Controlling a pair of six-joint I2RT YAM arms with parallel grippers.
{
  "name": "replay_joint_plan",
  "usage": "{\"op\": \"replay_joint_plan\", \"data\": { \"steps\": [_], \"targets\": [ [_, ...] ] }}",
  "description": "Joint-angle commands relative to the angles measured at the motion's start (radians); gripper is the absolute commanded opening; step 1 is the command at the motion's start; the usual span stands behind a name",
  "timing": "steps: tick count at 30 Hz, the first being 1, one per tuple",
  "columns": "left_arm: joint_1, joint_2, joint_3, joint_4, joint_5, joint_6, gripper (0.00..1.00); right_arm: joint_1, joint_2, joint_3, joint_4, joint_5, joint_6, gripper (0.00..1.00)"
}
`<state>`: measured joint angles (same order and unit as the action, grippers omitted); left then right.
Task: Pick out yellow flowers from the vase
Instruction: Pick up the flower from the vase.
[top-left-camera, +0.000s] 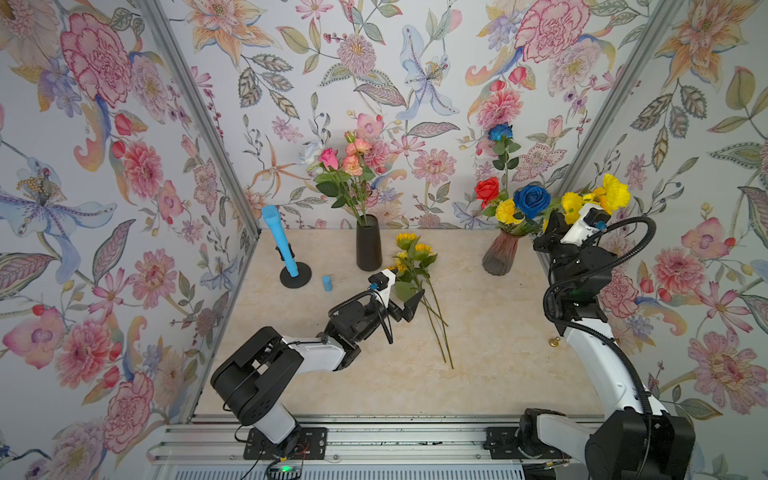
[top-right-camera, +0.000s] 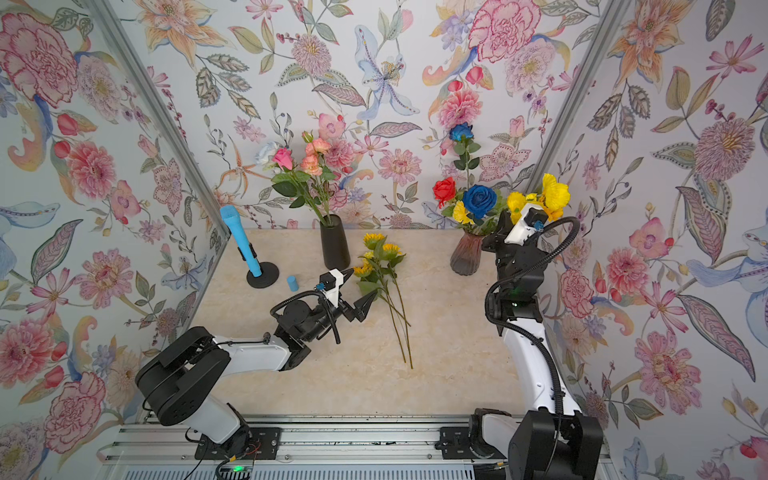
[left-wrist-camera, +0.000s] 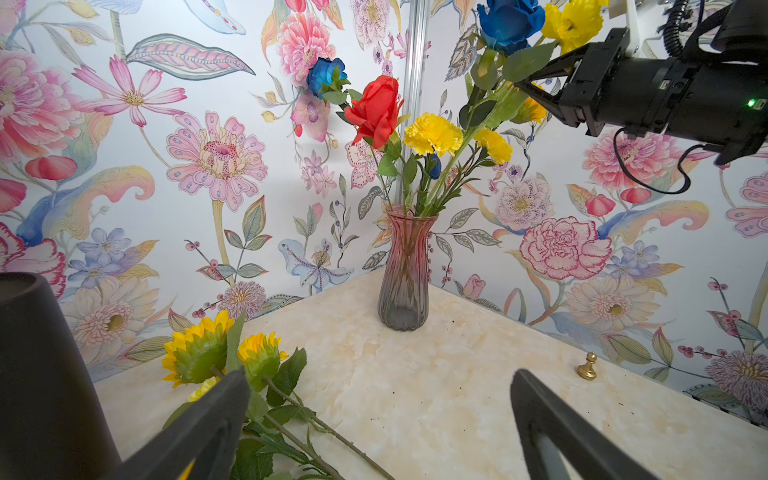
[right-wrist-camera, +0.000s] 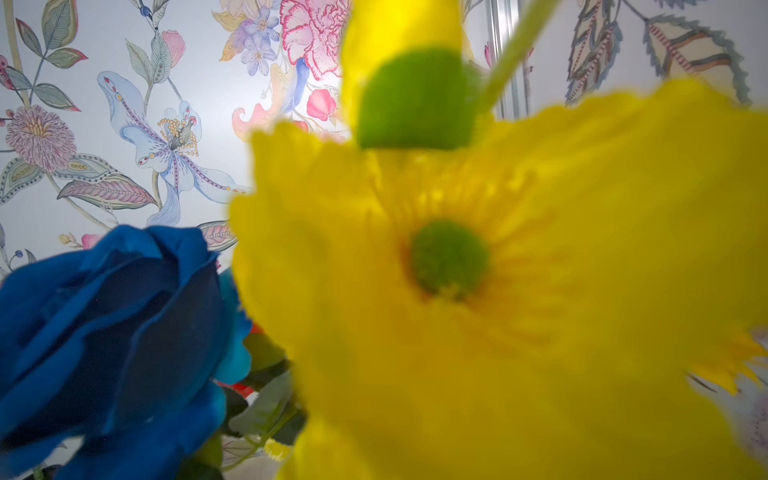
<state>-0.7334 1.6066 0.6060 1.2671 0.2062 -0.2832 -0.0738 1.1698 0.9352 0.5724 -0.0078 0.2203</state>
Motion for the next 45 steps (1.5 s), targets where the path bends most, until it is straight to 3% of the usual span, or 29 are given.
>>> {"op": "replay_joint_plan", "data": {
  "steps": [1, 27, 45],
  "targets": [
    [-0.009, 0.001, 0.025, 0.003, 0.018, 0.019, 1.00, -0.010, -0.006, 0.044, 0.039, -0.003, 0.000, 0.02],
    [-0.043, -0.034, 0.033, -0.008, 0.076, 0.038, 1.00, -0.030, -0.179, 0.236, -0.194, 0.062, -0.085, 0.00],
    [-0.155, -0.129, 0.016, -0.073, 0.018, 0.133, 1.00, -0.029, -0.320, 0.406, -0.414, 0.064, -0.108, 0.00]
  ]
}}
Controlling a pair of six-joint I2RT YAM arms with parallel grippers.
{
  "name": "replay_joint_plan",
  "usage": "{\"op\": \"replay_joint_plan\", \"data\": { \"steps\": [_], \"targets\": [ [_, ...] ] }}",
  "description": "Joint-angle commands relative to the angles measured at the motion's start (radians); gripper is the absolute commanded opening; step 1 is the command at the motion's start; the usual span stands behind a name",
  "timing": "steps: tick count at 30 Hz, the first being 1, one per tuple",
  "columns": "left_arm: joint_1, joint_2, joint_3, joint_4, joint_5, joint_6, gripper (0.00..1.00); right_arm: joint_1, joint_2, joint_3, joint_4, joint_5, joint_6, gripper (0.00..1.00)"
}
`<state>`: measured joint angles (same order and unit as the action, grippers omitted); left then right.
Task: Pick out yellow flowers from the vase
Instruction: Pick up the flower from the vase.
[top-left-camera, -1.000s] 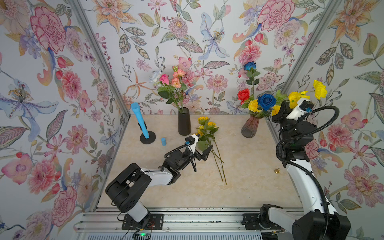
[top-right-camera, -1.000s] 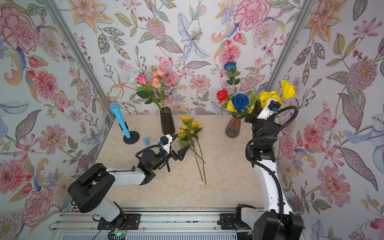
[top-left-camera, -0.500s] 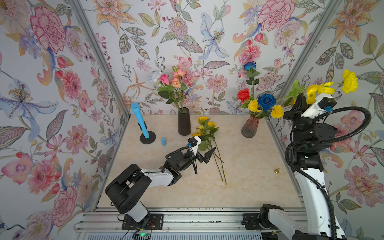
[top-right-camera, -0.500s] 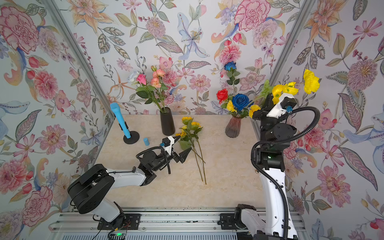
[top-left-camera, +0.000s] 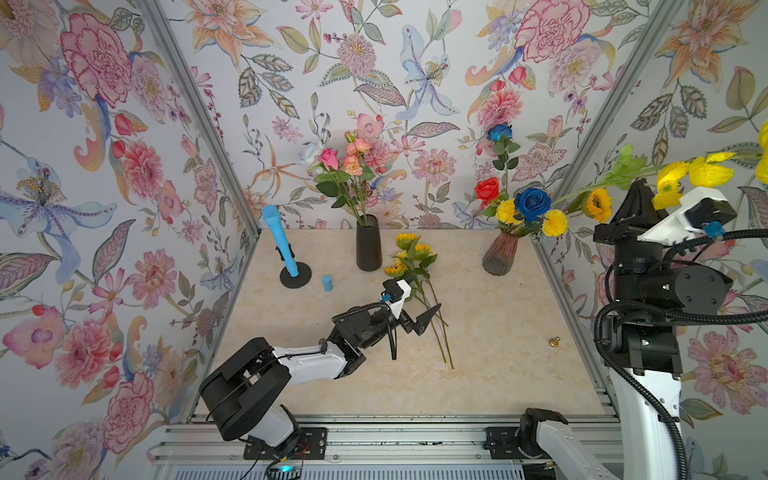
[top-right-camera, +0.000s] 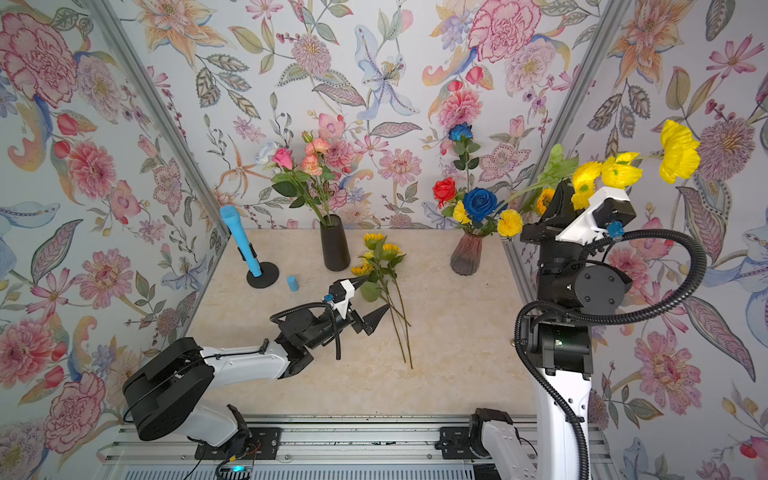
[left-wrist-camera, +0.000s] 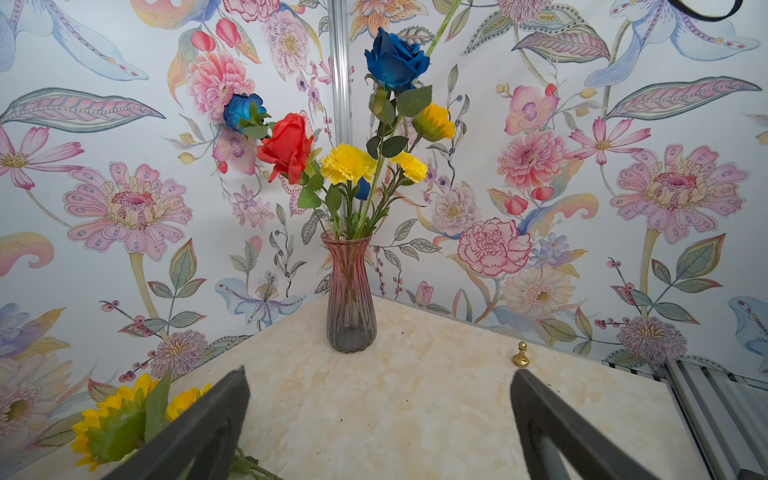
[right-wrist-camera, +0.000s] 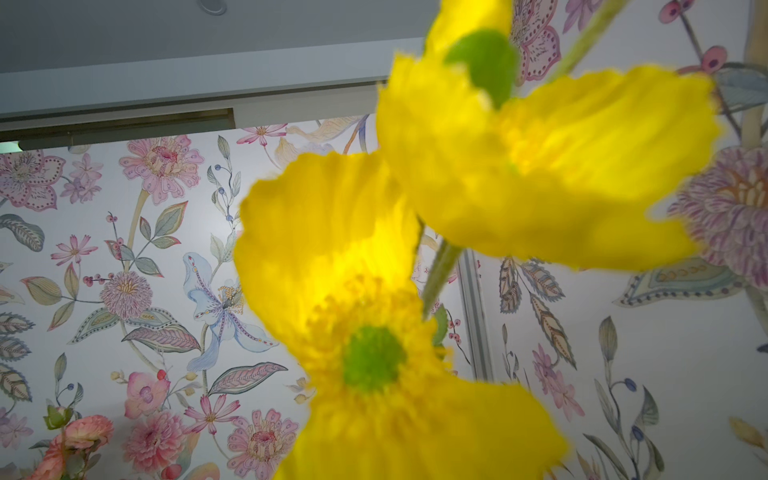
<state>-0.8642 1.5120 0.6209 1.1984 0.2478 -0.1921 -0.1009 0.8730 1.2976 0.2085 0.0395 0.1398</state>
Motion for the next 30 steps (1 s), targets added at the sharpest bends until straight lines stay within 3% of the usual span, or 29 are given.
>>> {"op": "replay_joint_plan", "data": {
  "steps": [1, 9, 22, 30],
  "targets": [
    [-0.029, -0.038, 0.000, -0.009, -0.026, 0.046, 1.00, -0.002, -0.031, 0.051, -0.062, 0.016, -0.030, 0.00],
    [-0.082, -0.063, -0.009, -0.024, -0.051, 0.083, 1.00, -0.003, -0.097, 0.088, -0.169, 0.063, -0.077, 0.00],
    [-0.123, -0.089, -0.041, -0.037, -0.084, 0.121, 1.00, 0.002, -0.100, 0.057, -0.171, 0.112, -0.121, 0.00],
    [-0.124, -0.031, -0.017, 0.014, -0.081, 0.137, 1.00, 0.019, -0.099, 0.091, -0.297, 0.100, -0.059, 0.00]
  ]
}}
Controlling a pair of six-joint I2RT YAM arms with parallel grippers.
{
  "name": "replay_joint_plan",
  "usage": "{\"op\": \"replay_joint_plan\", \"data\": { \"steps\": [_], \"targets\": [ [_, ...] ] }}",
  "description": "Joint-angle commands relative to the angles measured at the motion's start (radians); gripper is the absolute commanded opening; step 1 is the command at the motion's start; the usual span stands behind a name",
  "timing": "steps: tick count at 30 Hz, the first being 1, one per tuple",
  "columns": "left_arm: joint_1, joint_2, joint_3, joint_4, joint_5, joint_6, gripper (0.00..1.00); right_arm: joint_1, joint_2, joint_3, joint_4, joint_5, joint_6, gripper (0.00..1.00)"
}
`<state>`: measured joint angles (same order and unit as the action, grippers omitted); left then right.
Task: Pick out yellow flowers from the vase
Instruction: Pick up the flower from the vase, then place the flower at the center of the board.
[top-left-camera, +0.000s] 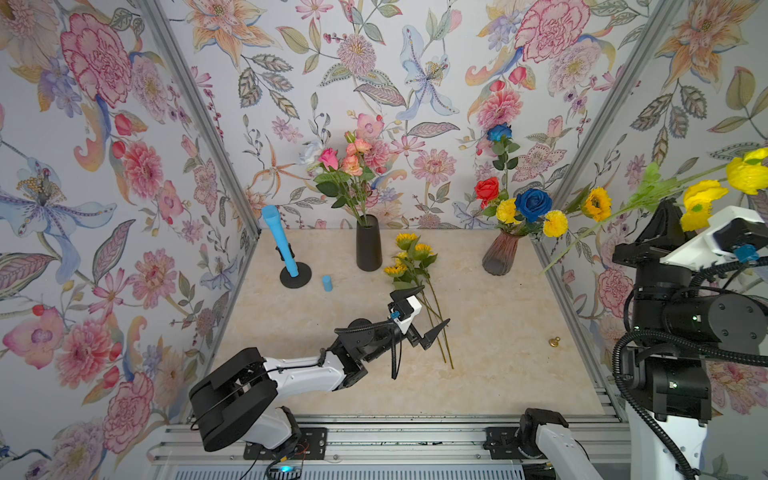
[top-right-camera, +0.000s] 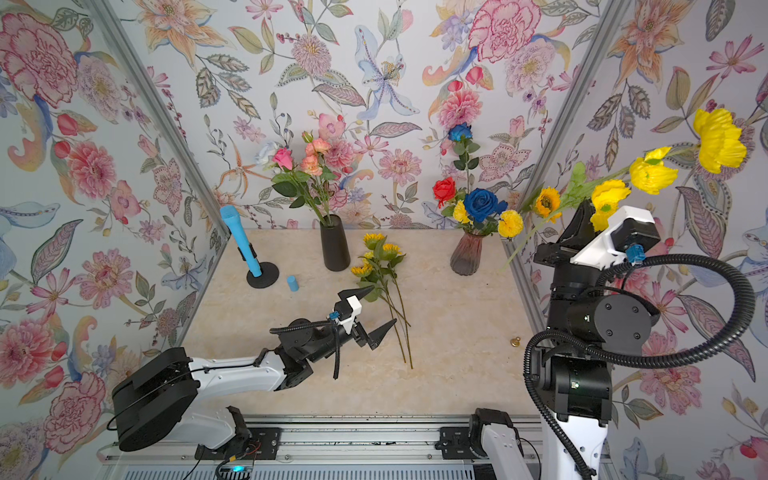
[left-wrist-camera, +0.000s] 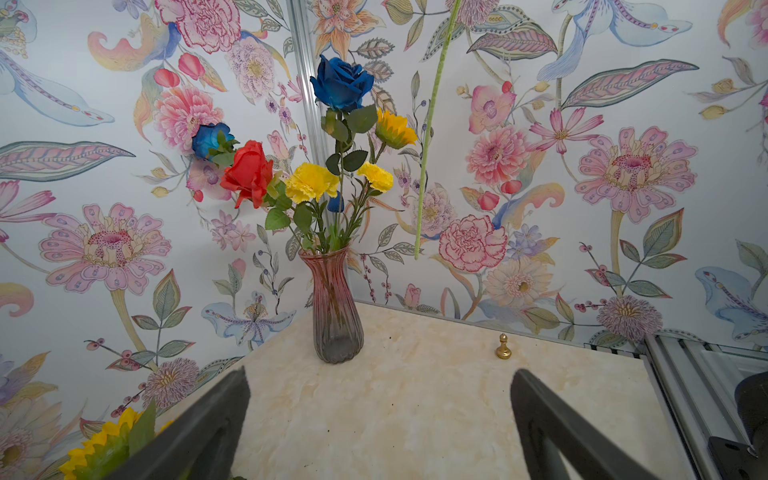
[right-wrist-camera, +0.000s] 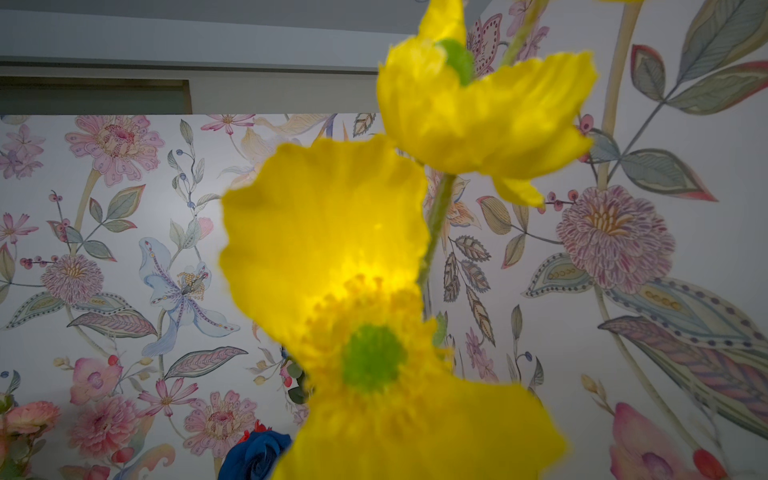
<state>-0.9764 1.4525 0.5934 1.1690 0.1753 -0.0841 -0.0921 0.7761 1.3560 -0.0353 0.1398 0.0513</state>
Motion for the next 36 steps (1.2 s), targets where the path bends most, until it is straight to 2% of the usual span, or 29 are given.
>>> {"op": "replay_joint_plan", "data": {
  "steps": [1, 7, 13, 19, 25, 30, 36],
  "targets": [
    [-0.011, 0.039, 0.011, 0.063, -0.005, 0.025, 1.00, 0.010, -0.007, 0.027, -0.067, -0.006, 0.042, 0.00],
    [-0.018, 0.101, 0.011, 0.193, 0.041, -0.016, 1.00, 0.015, -0.054, -0.026, -0.116, -0.062, 0.104, 0.00],
    [-0.029, 0.164, 0.037, 0.280, 0.044, 0.120, 1.00, 0.021, -0.073, -0.055, -0.182, -0.133, 0.167, 0.00],
    [-0.033, 0.196, 0.147, 0.196, 0.021, 0.301, 1.00, 0.041, -0.089, -0.087, -0.220, -0.197, 0.202, 0.00],
    [-0.037, 0.256, 0.260, 0.154, 0.094, 0.225, 1.00, 0.077, -0.088, -0.118, -0.233, -0.269, 0.236, 0.00],
    [-0.044, 0.288, 0.375, -0.001, 0.111, 0.173, 0.99, 0.145, -0.065, -0.134, -0.232, -0.297, 0.241, 0.00],
    [-0.044, 0.321, 0.505, -0.177, 0.052, 0.170, 0.97, 0.333, -0.039, -0.147, -0.219, -0.166, 0.169, 0.00]
  ]
}}
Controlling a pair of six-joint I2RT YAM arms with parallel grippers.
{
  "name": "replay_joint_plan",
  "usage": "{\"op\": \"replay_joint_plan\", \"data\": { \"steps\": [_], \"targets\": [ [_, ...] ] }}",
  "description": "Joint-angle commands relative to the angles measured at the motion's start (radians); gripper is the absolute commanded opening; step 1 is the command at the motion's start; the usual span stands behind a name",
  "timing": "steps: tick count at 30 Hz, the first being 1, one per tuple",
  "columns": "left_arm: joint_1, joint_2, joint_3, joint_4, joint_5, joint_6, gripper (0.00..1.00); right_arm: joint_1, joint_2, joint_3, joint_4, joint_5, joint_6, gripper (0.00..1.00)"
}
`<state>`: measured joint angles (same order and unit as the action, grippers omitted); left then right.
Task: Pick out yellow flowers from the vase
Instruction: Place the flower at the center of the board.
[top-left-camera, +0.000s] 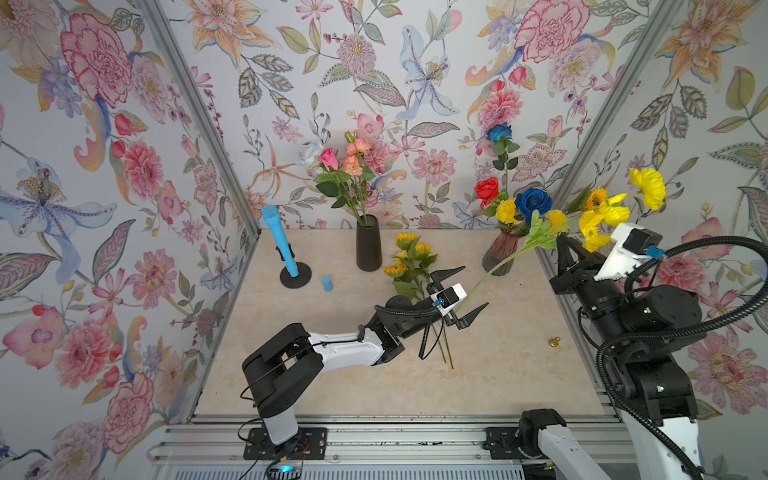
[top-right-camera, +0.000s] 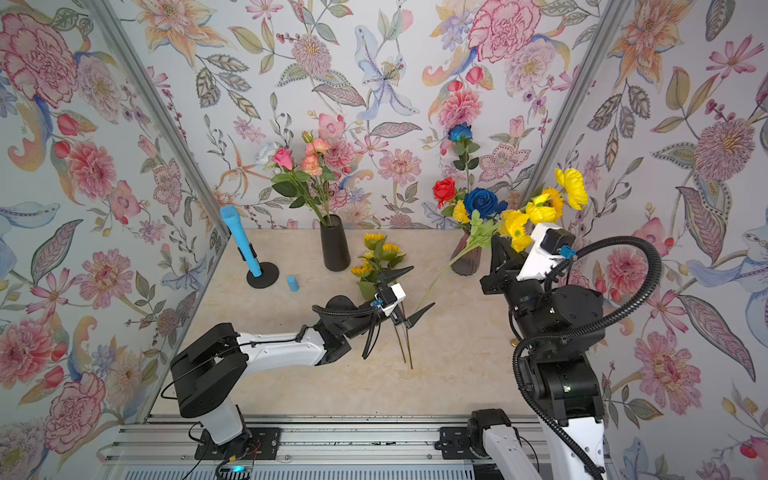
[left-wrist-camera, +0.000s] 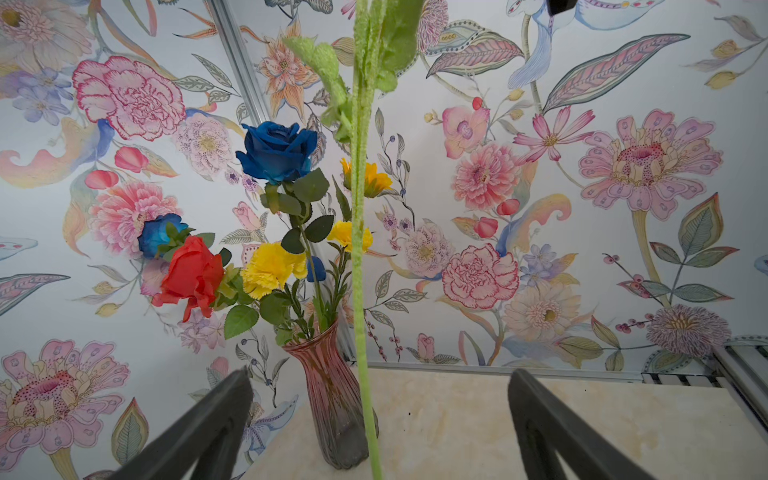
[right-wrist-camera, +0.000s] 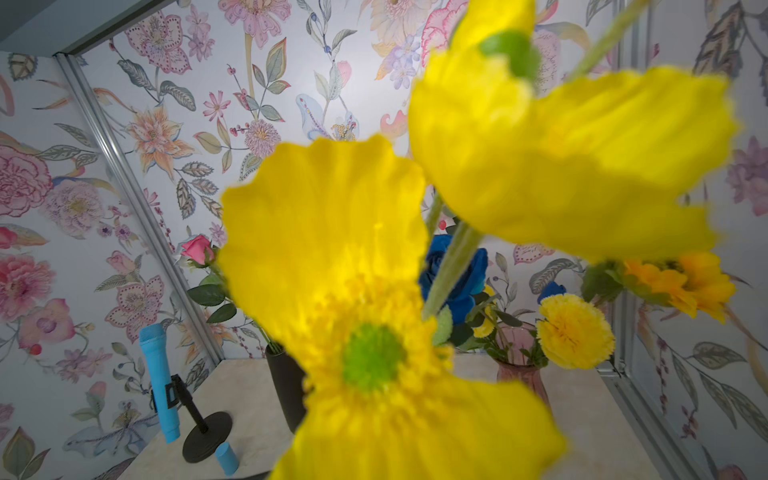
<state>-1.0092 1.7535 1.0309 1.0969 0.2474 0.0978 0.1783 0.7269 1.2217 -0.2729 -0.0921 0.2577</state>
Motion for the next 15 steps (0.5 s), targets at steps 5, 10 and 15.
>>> {"op": "replay_joint_plan", "data": {
  "steps": [5, 10, 15],
  "targets": [
    [-0.011, 0.051, 0.149, -0.176, -0.045, -0.032, 0.88, 0.227, 0.041, -0.021, 0.044, 0.176, -0.096, 0.00],
    [-0.010, 0.052, 0.157, -0.188, -0.083, -0.037, 0.72, 0.364, 0.070, -0.027, 0.077, 0.290, -0.157, 0.00],
    [-0.009, 0.044, 0.147, -0.200, -0.107, -0.033, 0.63, 0.429, 0.093, -0.022, 0.093, 0.333, -0.185, 0.00]
  ]
}}
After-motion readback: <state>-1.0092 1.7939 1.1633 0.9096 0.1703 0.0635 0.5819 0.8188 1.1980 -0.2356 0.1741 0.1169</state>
